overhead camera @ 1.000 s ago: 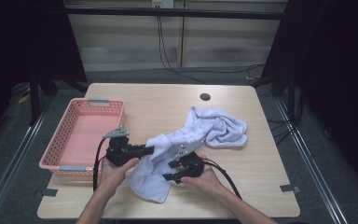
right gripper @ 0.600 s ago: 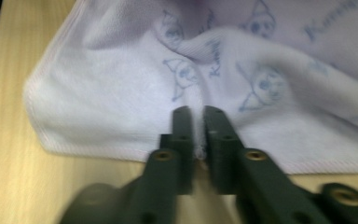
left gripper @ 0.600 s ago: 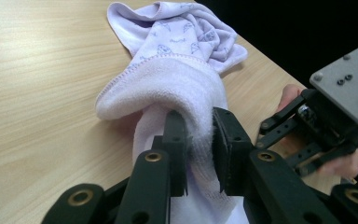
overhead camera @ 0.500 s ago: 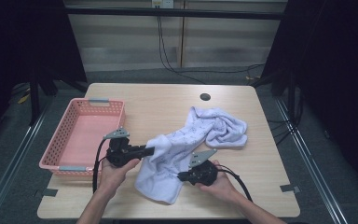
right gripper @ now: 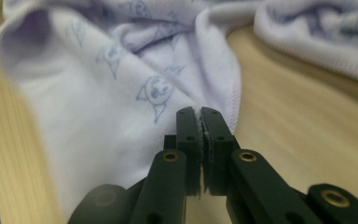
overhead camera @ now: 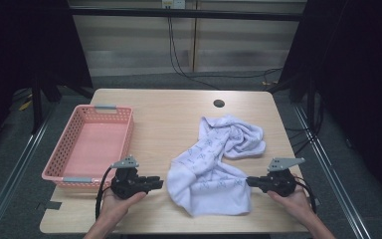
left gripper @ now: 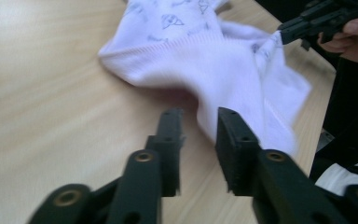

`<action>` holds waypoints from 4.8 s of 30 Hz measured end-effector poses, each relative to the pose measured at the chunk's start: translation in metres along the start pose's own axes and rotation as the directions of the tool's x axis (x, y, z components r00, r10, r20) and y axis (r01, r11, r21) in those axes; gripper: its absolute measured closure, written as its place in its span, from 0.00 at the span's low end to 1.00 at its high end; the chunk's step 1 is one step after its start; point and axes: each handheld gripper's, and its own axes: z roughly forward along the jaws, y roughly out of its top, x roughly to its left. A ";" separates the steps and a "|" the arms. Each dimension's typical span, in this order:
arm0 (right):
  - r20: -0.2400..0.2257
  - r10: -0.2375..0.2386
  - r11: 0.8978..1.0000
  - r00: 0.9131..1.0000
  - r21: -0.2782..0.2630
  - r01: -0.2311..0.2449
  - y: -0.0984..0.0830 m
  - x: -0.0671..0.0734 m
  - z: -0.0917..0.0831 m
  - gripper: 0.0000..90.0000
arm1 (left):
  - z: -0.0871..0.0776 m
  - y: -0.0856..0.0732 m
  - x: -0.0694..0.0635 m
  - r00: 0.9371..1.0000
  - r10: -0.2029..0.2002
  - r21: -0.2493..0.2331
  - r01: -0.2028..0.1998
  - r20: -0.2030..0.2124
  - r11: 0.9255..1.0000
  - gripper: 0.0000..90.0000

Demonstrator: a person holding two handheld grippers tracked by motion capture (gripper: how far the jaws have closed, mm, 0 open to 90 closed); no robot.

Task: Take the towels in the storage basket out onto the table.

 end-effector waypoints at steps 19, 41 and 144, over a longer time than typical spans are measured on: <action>-0.045 -0.004 1.000 0.999 0.002 0.004 -0.007 0.015 0.008 0.68 | 0.083 0.018 -0.047 0.978 0.205 0.173 -0.208 0.034 0.963 0.61; 0.050 0.049 0.998 0.998 0.048 -0.051 -0.017 0.004 -0.003 0.86 | -0.031 -0.028 -0.012 0.999 0.003 -0.020 -0.004 -0.049 1.000 0.76; 0.001 0.062 0.980 0.998 -0.190 -0.061 -0.010 0.023 -0.064 0.57 | 0.001 0.007 -0.010 0.991 0.113 -0.079 -0.108 0.069 0.991 0.84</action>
